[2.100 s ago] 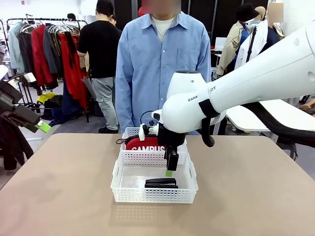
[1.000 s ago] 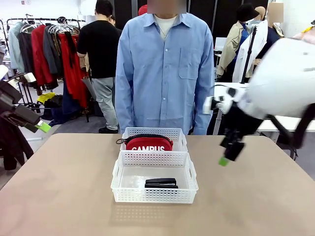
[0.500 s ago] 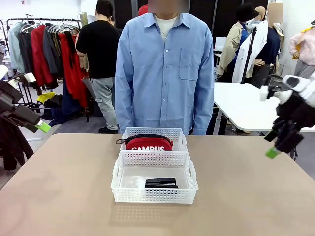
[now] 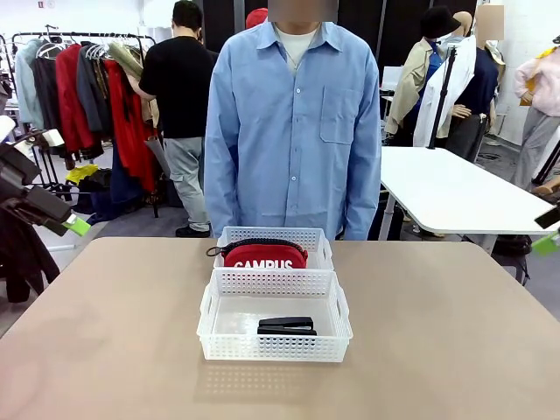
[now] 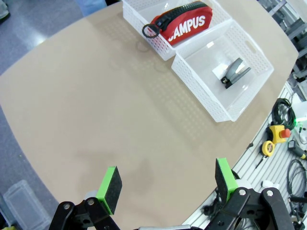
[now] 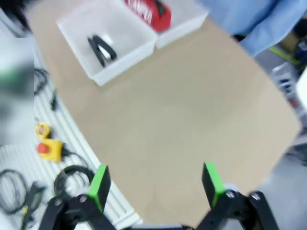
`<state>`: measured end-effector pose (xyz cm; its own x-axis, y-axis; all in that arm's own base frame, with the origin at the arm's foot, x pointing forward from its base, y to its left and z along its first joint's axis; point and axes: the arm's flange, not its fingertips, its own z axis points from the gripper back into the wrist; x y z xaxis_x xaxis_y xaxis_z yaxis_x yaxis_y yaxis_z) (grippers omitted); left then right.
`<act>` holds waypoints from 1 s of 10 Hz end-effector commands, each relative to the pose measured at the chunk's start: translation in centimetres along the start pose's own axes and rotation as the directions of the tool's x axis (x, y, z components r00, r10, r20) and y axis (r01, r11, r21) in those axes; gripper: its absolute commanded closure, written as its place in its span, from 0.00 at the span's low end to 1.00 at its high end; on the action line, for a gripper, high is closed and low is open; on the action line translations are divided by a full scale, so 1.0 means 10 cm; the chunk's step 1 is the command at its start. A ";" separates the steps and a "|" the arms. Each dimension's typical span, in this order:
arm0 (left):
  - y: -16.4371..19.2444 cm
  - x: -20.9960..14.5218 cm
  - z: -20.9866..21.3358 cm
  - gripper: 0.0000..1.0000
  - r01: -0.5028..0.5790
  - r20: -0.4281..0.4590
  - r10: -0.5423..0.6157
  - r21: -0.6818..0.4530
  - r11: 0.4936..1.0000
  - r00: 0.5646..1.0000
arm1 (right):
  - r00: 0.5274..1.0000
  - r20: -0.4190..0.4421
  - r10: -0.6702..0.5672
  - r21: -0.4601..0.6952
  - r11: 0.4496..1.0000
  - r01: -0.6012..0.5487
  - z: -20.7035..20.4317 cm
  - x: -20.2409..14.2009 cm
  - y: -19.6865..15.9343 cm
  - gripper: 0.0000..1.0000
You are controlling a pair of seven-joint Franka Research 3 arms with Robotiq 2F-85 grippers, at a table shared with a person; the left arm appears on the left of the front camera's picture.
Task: Distribute items into two baskets.
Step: Place the picked Stapler into the Organizing basket as instructed by the person.
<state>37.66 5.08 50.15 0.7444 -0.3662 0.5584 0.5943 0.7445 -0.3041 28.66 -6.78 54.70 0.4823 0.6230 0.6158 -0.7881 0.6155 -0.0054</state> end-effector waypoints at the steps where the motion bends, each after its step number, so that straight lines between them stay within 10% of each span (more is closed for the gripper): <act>1: 0.00 0.01 0.02 0.00 -0.003 -0.008 0.003 0.001 1.000 1.000 | 0.994 0.078 -0.076 0.022 0.997 0.075 -0.20 -0.37 0.25 0.00; 9: 0.00 0.01 0.02 0.00 -0.003 -0.008 0.003 0.001 1.000 1.000 | 0.973 0.117 -0.200 0.148 0.972 0.182 -0.21 -0.57 0.28 0.00; 10: 0.00 0.01 0.02 0.00 -0.003 -0.008 0.003 0.001 1.000 1.000 | 0.972 0.129 -0.196 0.113 0.977 0.182 0.17 -0.41 -0.12 0.00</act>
<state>37.66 5.08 50.15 0.7444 -0.3662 0.5584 0.5944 0.7445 -0.3041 26.97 -10.55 53.28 0.5805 0.4334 0.6894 -0.7308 0.6506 0.2064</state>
